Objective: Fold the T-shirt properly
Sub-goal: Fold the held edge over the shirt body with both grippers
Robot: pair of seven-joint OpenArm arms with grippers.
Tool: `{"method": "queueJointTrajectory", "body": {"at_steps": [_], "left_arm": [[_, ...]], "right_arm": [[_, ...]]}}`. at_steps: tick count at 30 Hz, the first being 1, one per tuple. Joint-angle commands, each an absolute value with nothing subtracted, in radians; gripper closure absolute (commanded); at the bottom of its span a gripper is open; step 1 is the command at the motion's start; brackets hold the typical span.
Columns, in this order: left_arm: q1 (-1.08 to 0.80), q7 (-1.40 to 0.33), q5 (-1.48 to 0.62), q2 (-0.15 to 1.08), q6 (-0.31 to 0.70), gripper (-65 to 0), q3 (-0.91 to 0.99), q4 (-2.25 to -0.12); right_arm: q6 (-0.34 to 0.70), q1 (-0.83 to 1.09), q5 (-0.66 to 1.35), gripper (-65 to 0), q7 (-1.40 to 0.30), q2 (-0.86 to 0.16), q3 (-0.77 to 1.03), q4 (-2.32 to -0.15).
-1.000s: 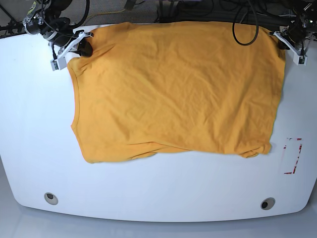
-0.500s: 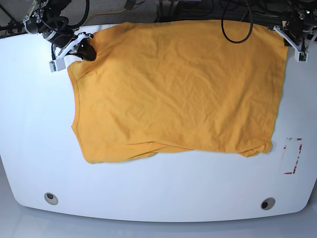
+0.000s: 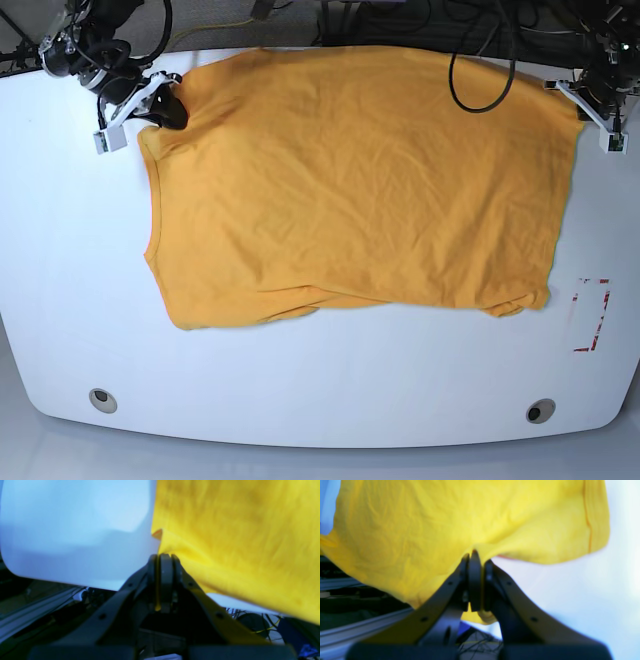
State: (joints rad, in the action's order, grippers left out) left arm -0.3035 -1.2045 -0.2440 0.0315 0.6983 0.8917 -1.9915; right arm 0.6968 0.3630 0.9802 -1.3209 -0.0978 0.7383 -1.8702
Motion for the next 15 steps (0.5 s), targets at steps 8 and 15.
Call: {"method": "queueJointTrajectory", "body": {"at_steps": [8, 15], "left_arm": [[-0.128, -1.227, -0.249, 0.053, 0.698, -0.1, 0.865, -1.982], [-0.021, -1.225, -0.249, 0.082, 0.698, -0.1, 0.796, -1.920]], "right_arm": [[0.698, 0.263, 1.003, 0.0, -1.303, -0.148, 0.745, -1.828], [0.698, 0.174, 1.003, 0.0, -1.302, -0.189, 0.745, -1.685]]}}
